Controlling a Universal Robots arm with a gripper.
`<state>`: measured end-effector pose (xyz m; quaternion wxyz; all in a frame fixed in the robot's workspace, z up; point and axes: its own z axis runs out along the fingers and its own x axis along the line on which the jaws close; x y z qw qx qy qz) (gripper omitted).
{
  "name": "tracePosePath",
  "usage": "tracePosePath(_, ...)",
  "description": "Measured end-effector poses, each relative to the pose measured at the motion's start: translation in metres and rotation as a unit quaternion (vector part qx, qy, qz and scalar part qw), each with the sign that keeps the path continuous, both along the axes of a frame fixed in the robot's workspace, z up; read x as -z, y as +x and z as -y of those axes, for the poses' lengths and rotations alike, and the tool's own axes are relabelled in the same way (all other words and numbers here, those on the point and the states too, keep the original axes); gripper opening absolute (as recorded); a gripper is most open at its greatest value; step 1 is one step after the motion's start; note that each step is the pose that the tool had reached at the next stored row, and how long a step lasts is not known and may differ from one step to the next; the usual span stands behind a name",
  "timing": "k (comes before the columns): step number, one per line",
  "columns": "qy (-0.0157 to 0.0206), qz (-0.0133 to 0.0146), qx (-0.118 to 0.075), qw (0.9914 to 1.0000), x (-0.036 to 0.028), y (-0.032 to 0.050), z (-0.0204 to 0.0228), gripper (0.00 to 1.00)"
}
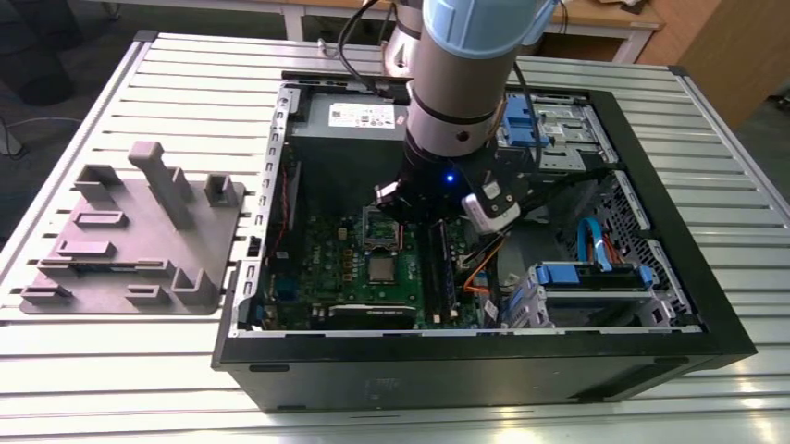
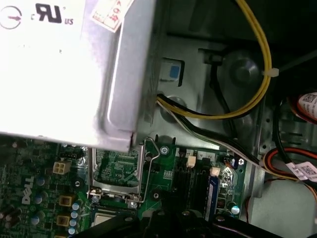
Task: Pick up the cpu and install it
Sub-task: 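Close the cpu cover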
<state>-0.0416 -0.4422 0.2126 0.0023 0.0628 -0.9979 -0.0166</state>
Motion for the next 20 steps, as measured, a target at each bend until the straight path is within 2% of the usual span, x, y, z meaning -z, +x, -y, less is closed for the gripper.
tracePosePath(4, 0.0000, 0.0000, 0.000, 1.00000, 0.0008, 0.0001, -0.0051, 0.10)
tracePosePath(11, -0.0001, 0.0000, 0.000, 1.00000, 0.0043, 0.0008, -0.0117, 0.10)
tracePosePath(20, 0.0000, 0.0000, 0.000, 1.00000, 0.0048, 0.0008, -0.0139, 0.10)
